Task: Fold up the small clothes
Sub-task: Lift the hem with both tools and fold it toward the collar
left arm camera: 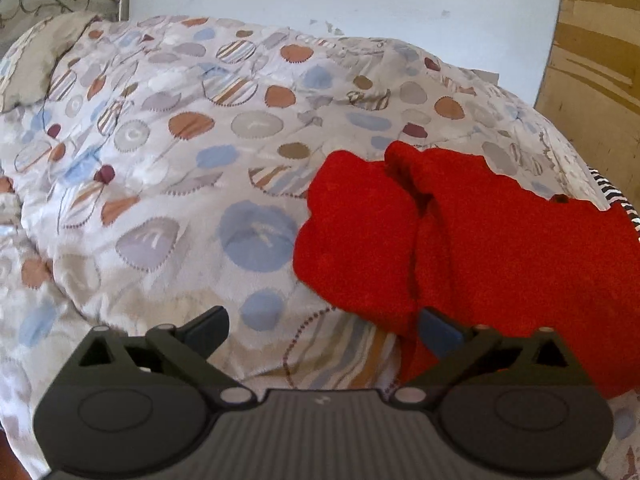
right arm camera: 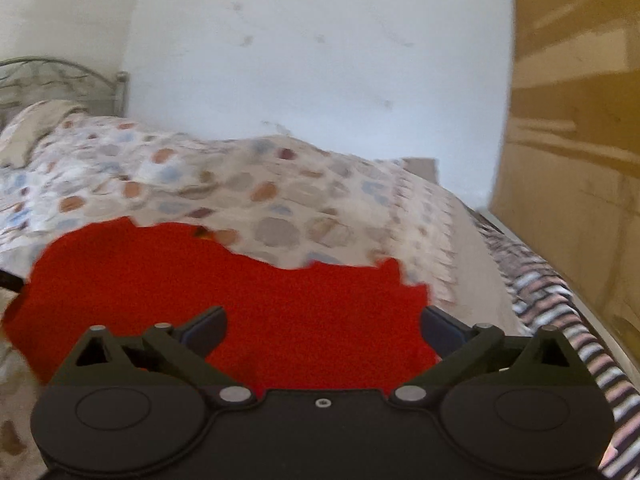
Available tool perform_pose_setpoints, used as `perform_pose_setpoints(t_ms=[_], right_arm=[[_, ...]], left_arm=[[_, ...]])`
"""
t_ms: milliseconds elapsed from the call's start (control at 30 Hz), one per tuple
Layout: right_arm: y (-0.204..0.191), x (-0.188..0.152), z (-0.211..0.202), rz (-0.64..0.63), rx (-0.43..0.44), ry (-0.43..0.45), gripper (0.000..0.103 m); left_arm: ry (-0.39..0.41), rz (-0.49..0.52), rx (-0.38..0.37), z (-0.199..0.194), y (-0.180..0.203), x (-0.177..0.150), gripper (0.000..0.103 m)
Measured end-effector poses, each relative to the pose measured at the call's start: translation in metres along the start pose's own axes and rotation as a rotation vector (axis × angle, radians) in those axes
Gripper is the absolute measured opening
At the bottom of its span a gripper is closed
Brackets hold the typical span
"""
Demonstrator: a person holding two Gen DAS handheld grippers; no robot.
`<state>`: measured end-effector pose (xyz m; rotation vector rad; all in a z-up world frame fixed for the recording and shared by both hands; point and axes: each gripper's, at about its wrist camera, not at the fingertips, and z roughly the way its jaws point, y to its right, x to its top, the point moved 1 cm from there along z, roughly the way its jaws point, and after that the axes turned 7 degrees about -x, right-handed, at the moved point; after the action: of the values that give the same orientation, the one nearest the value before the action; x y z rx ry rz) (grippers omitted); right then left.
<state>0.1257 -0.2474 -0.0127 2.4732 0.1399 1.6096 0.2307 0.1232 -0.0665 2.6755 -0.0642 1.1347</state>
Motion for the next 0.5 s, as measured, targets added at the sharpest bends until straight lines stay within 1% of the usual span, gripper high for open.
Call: perform_pose_setpoints(t_ms=[100, 233, 367, 500], right_arm=[[-0.029, 0.001, -0.004, -0.034, 0.013, 0.033, 0.102], [-0.056, -0.002, -0.002, -0.054, 0.034, 0.036, 0.102], [-0.070, -0.005, 0.003, -0.035, 0.040, 0.025, 0.102], [-0.075, -0.007, 0.008, -0.018, 0.032, 0.018, 0.102]], left_arm=[[0.013, -0.009, 0.014, -0.003, 0.003, -0.003, 0.103], [0.014, -0.008, 0.018, -0.004, 0.007, -0.006, 0.103], [0.012, -0.007, 0.016, -0.004, 0.008, -0.007, 0.103], [0.010, -0.013, 0.012, -0.003, 0.009, -0.008, 0.103]])
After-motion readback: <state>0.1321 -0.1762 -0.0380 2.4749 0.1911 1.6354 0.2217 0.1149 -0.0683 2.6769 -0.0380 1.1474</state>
